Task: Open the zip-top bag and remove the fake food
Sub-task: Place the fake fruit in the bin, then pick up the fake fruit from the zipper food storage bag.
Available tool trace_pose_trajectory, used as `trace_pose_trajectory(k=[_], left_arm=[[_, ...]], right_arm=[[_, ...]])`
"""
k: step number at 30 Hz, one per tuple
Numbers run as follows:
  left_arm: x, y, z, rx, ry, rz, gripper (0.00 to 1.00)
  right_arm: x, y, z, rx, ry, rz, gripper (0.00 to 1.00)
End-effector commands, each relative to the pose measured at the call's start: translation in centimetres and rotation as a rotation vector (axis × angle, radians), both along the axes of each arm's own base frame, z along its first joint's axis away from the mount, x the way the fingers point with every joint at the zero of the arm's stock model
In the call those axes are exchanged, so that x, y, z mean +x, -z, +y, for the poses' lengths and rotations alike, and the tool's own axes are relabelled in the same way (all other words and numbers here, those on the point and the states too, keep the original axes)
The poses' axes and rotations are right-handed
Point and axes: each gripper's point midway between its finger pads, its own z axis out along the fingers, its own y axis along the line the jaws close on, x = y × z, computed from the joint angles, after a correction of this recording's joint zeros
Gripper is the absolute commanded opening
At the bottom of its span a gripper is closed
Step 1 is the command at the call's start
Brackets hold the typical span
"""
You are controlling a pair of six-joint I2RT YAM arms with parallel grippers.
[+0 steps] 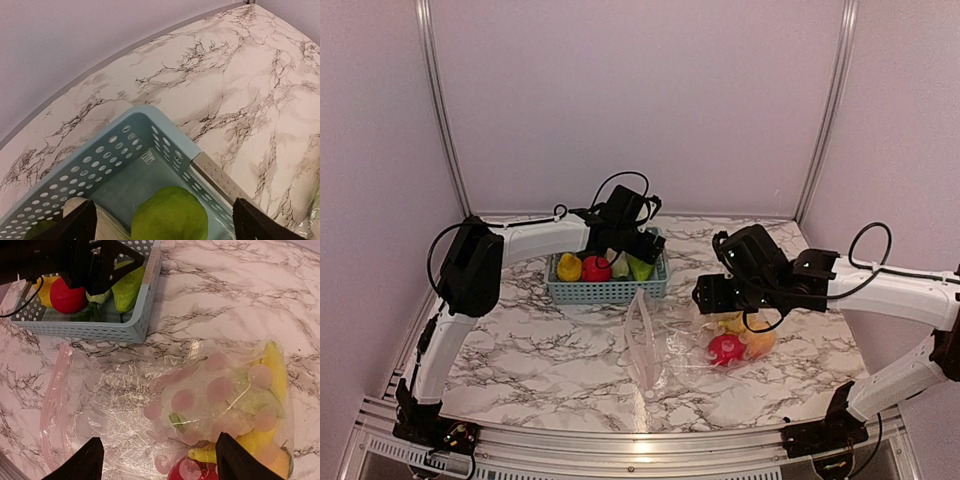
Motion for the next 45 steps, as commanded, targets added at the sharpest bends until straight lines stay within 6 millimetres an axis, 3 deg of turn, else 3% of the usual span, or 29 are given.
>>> trace_pose_trajectory(k=[1, 7, 12, 22, 28, 33, 37, 45], left_arm=[[-1.0, -6.1, 1.3, -0.051, -0.010, -0.070, 0.98], [-4.6, -6.9, 4.3, -0.086, -0.039, -0.028, 0.98], [-8.8, -7.2, 6.9, -0.128, -0.049, 0.007, 0.99], [-16.4, -3.1, 9.2, -0.078, -0.019, 0.099, 0.99], [-19.6, -1.6, 9.1, -0.064, 0.026, 0.122, 0.99], [-21.6, -0.7, 7.9, -0.062, 0.081, 0.145, 0.99], [-22.7, -0.8, 6.6, -0.071, 0.119, 0.148, 0.99], [-24.1, 0.1, 4.8, -0.067, 0.174, 0.160, 0.99]], right_arm=[[0.0, 0.0, -0.8, -0.003, 0.021, 0.001, 0.75], [0.0, 1.1, -1.4, -0.015, 0.025, 0.026, 0.76], [-0.1, 2.0, -1.8, -0.007, 0.021, 0.053, 0.76], [-0.7, 3.2, -2.0, -0.030, 0.005, 0.101, 0.77], [-1.2, 3.6, -2.4, -0.038, 0.010, 0.129, 0.79], [-1.9, 3.8, -2.9, -0.042, 0.017, 0.150, 0.82], [-2.9, 4.2, -2.9, -0.035, 0.007, 0.183, 0.92], [-5.7, 4.9, -3.1, -0.027, 0.010, 0.242, 0.92]])
